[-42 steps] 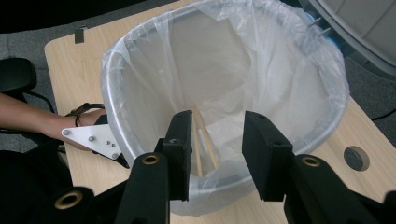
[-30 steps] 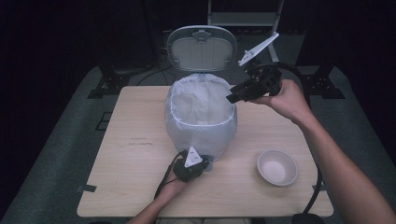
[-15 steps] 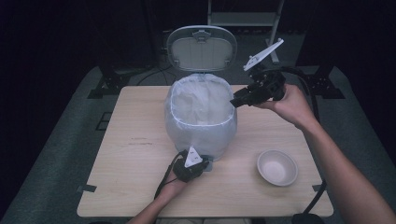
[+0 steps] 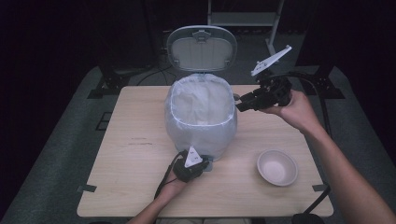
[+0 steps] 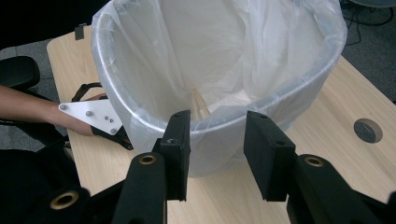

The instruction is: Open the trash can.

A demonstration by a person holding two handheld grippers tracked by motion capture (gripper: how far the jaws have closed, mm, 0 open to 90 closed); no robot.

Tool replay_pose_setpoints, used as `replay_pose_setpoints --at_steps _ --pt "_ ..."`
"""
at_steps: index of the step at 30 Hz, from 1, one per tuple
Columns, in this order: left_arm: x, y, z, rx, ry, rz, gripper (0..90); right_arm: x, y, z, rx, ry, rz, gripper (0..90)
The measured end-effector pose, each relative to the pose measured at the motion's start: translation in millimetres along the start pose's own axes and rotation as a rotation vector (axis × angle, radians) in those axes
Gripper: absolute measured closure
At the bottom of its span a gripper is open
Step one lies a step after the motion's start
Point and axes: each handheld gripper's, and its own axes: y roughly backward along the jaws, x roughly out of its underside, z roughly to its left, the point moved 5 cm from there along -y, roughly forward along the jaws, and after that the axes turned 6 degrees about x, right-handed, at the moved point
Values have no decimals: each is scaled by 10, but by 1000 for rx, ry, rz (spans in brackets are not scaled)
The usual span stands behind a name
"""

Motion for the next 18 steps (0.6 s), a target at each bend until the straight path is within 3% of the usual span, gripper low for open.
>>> replay_pose_setpoints --at_steps 18 --pt "1 3 -1 1 -1 4 791 328 -50 -48 -7 -45 -4 592"
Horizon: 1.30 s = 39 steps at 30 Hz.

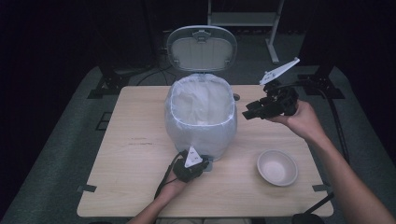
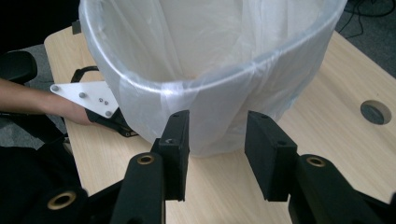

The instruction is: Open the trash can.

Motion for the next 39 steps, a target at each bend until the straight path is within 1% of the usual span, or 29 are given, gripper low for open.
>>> replay_pose_setpoints --at_steps 6,16,19,26,39 --pt "0 0 1 -1 0 0 791 125 -30 -37 -1 -11 -1 590" --pt "0 0 -2 -2 1 0 792 321 -94 -39 1 -15 3 585" --pt "0 0 -2 -3 1 0 791 378 -123 -47 -2 -23 7 577" --pt "0 0 0 -2 0 1 791 483 -167 -55 -4 -23 13 575" --pt "-1 -3 -5 -4 3 -5 791 724 -229 -53 11 -39 19 564"
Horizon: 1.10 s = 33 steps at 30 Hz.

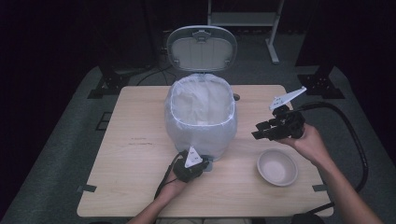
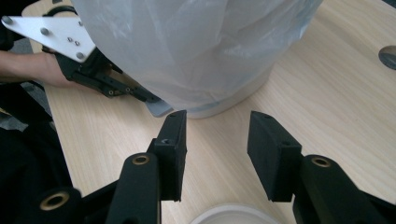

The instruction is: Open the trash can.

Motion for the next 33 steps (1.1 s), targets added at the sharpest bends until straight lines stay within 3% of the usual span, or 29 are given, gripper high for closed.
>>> replay_pose_setpoints --at_steps 28,33 --pt "2 4 5 0 -6 6 791 482 -203 39 15 -11 31 554" --pt "-2 1 5 -1 -4 -3 791 606 -205 17 13 -40 -10 561"
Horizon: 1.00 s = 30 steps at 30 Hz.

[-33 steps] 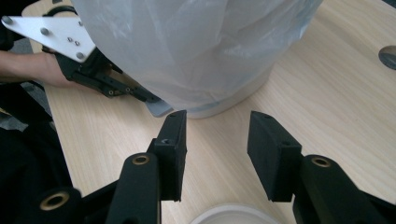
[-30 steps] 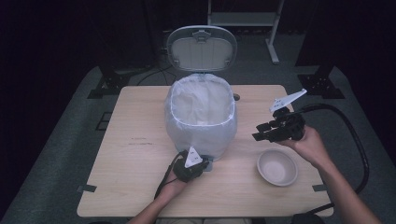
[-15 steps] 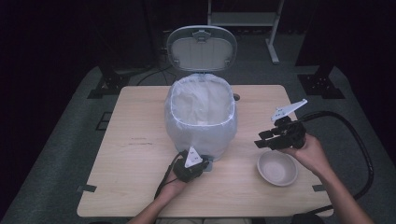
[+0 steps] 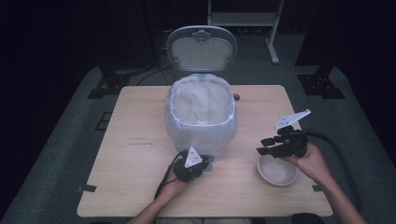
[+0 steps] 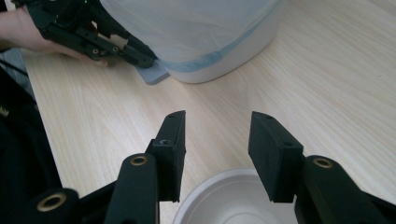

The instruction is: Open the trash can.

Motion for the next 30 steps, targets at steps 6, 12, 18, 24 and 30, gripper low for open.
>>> replay_pose_setpoints --at_steps 6,12,18,24,30 --pt "0 -1 -2 -2 -2 0 791 271 -54 -16 13 -19 32 551" --pt "2 0 2 -4 -6 3 791 405 -76 13 13 -23 35 541" --pt "3 1 2 -4 -6 3 790 519 -93 62 4 -30 27 540" --pt "2 0 2 -4 -7 3 791 631 -123 81 -16 -42 25 531" --pt "2 0 1 -4 -6 2 790 727 -151 90 -42 -63 20 531"
